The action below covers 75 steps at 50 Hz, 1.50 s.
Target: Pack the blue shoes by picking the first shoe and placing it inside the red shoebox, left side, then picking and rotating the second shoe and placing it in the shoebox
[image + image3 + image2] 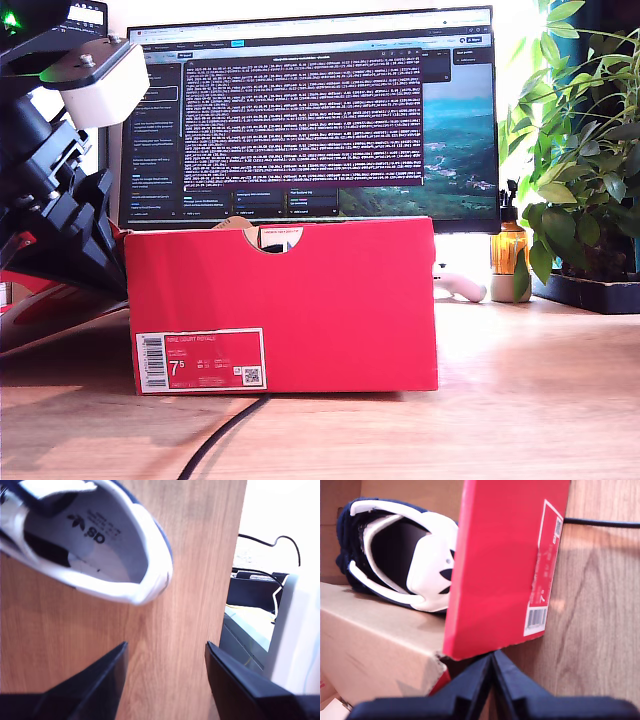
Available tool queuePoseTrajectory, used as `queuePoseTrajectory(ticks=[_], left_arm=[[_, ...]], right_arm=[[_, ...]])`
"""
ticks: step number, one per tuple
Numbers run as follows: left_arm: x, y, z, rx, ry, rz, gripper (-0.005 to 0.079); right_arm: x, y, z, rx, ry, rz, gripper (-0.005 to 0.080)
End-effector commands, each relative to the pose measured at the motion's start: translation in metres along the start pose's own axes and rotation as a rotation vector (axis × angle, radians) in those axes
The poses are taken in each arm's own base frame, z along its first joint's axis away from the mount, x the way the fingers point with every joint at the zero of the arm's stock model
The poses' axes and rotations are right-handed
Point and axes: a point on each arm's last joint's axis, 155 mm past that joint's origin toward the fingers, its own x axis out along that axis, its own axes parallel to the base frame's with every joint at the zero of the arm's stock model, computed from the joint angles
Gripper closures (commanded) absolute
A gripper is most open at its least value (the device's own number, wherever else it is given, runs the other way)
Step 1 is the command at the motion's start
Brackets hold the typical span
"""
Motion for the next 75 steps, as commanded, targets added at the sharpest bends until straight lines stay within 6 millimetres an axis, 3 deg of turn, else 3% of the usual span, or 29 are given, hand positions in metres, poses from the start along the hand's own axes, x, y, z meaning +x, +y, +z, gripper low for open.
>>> queuePoseTrajectory(ticks=[1, 21, 28, 56, 75], left_arm=[[0.001, 0.003, 0.003, 0.004, -0.009, 0.008, 0.0761], [0.001, 0.003, 0.003, 0.004, -0.009, 0.008, 0.0761], [0.001, 0.003, 0.003, 0.004, -0.009, 0.008, 0.0761], [0.001, 0.003, 0.003, 0.004, -0.009, 0.008, 0.0761], [0.001, 0.003, 0.003, 0.004, -0.009, 0.008, 0.0761]], right_arm=[[0.001, -0.005, 0.005, 0.032, -0.008, -0.002, 0.0303], [0.013, -0.018, 0.025, 0.182, -0.024, -0.053, 0.0303], [0.019, -0.021, 0.025, 0.247, -0.025, -0.062, 0.0303], [0.047, 0.003, 0.024, 0.334, -0.004, -0.051, 0.0303], [0.074, -0.015, 0.016, 0.447, 0.030, -0.139, 0.0319]])
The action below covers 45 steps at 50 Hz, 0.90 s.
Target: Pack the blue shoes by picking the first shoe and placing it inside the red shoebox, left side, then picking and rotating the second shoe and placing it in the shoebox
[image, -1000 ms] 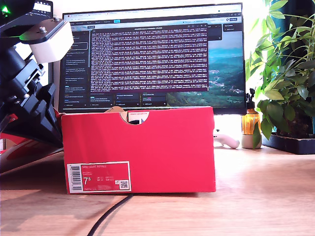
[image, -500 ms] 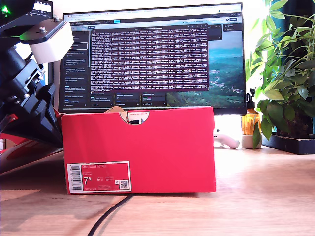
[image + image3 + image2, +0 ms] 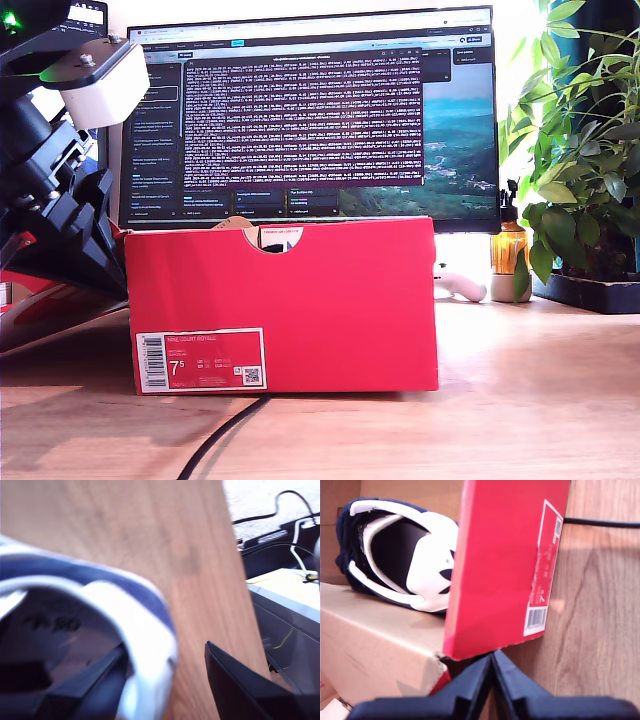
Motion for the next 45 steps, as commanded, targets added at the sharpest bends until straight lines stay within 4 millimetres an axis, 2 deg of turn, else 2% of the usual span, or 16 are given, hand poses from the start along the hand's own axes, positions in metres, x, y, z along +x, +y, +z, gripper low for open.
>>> queuePoseTrajectory(ticks=[1, 4, 10, 11, 18, 33, 45], left_arm=[[0.001, 0.003, 0.003, 0.004, -0.009, 0.008, 0.0761], [0.001, 0.003, 0.003, 0.004, -0.009, 0.008, 0.0761], [0.001, 0.003, 0.003, 0.004, -0.009, 0.008, 0.0761], [0.001, 0.003, 0.003, 0.004, -0.009, 0.007, 0.0761], [0.001, 0.003, 0.003, 0.004, -0.009, 0.008, 0.0761], [0.001, 0.003, 0.003, 0.004, -0.009, 0.008, 0.0761], [0.001, 0.003, 0.003, 0.004, -0.009, 0.008, 0.0761]], right_arm=[[0.012, -0.014, 0.001, 0.034, -0.009, -0.060, 0.0336], [0.014, -0.016, 0.000, 0.058, -0.002, -0.067, 0.0438], [0.016, -0.023, -0.002, 0.105, 0.007, -0.093, 0.0755], [0.016, -0.024, -0.002, 0.109, 0.007, -0.097, 0.0774], [0.015, -0.026, -0.003, 0.095, 0.012, -0.108, 0.0763], [0.012, -0.030, -0.002, -0.097, 0.021, -0.122, 0.0763], [-0.013, -0.026, 0.016, -0.300, -0.056, -0.124, 0.0763]])
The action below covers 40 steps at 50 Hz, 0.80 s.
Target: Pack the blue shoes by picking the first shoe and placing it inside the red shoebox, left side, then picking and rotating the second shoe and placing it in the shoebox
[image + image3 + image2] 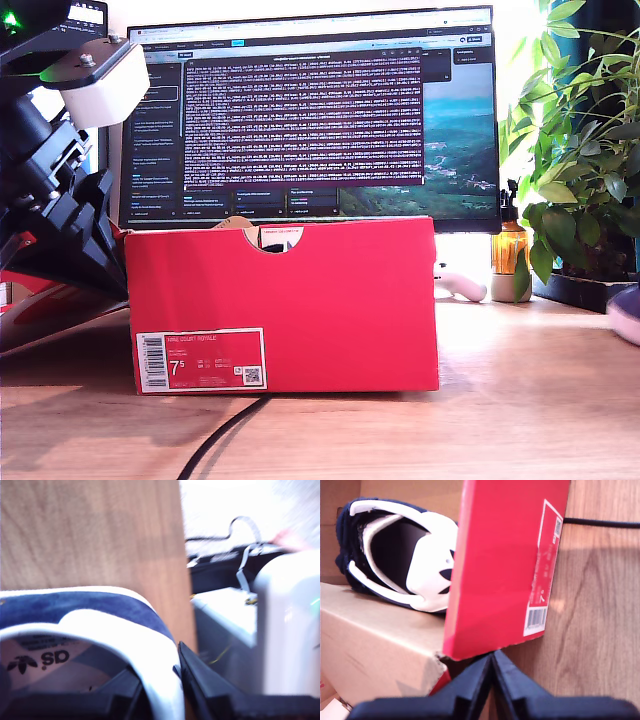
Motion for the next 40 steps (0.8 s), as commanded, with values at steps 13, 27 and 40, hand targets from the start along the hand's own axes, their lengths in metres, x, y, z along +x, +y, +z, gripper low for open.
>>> queuePoseTrajectory(ticks=[13, 27, 40], left_arm=[[0.001, 0.003, 0.003, 0.004, -0.009, 0.007, 0.0761], [0.001, 0.003, 0.003, 0.004, -0.009, 0.008, 0.0761], [0.001, 0.003, 0.003, 0.004, -0.009, 0.007, 0.0761]], right_arm=[[-0.065, 0.046, 0.026, -0.564, -0.171, 0.167, 0.0763], [-0.128, 0.082, 0.030, -1.023, -0.319, 0.325, 0.0763], [-0.200, 0.117, 0.011, -1.280, -0.438, 0.595, 0.0763]])
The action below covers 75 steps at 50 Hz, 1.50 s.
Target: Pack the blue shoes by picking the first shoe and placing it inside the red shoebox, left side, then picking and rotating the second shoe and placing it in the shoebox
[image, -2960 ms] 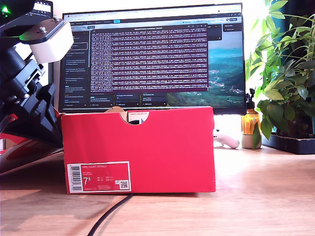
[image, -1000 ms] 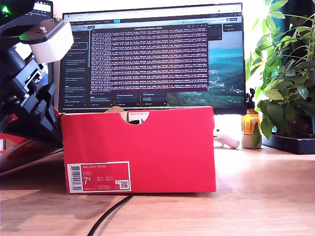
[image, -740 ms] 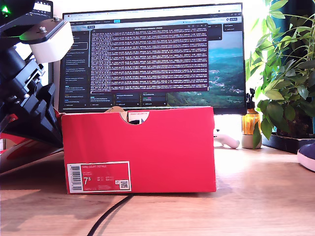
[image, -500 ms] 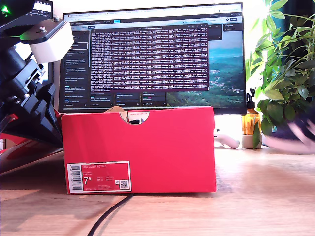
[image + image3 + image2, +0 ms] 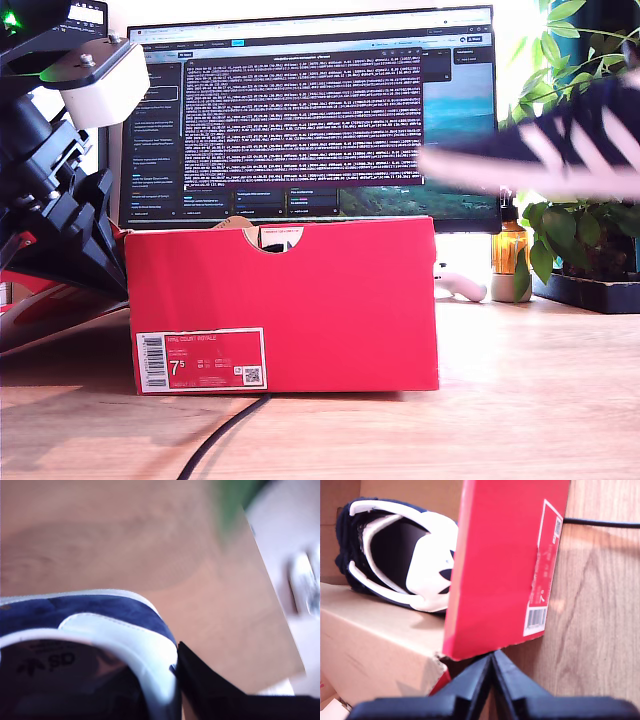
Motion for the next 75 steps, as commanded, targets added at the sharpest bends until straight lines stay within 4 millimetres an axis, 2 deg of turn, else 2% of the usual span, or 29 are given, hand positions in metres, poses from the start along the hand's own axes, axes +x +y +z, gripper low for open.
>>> queuePoseTrajectory(ticks=[1, 7, 15, 19, 25, 32, 41, 54, 62, 69, 75], left_arm=[[0.001, 0.003, 0.003, 0.004, -0.009, 0.008, 0.0761], [0.001, 0.003, 0.003, 0.004, -0.009, 0.008, 0.0761], [0.001, 0.003, 0.003, 0.004, -0.009, 0.008, 0.0761], [0.001, 0.003, 0.003, 0.004, -0.009, 0.008, 0.0761], [0.001, 0.003, 0.003, 0.004, -0.009, 0.008, 0.0761], [0.001, 0.003, 0.003, 0.004, -0.009, 0.008, 0.0760], [0.001, 0.003, 0.003, 0.004, -0.009, 0.008, 0.0760], [0.001, 0.003, 0.003, 0.004, -0.009, 0.008, 0.0761], [0.001, 0.003, 0.003, 0.004, -0.009, 0.008, 0.0761], [0.001, 0.003, 0.003, 0.004, -0.009, 0.008, 0.0760], [0.001, 0.003, 0.003, 0.004, -0.009, 0.008, 0.0761]], right_arm=[[-0.019, 0.015, 0.026, -0.037, -0.104, 0.077, 0.0763], [-0.049, 0.037, 0.063, -0.047, -0.254, 0.193, 0.0763], [-0.080, 0.064, 0.094, -0.263, -0.424, 0.300, 0.0763], [-0.087, 0.081, 0.095, -0.406, -0.471, 0.338, 0.0763], [-0.097, 0.098, 0.102, -0.488, -0.535, 0.402, 0.0763], [-0.115, 0.126, 0.110, -0.699, -0.666, 0.419, 0.0763], [-0.132, 0.170, 0.105, -0.892, -0.778, 0.470, 0.0763], [-0.132, 0.229, 0.094, -1.104, -0.866, 0.501, 0.0763], [-0.111, 0.260, 0.086, -1.191, -0.853, 0.519, 0.0763], [-0.090, 0.277, 0.082, -1.231, -0.825, 0.511, 0.0763], [-0.079, 0.289, 0.083, -1.248, -0.830, 0.516, 0.0763]])
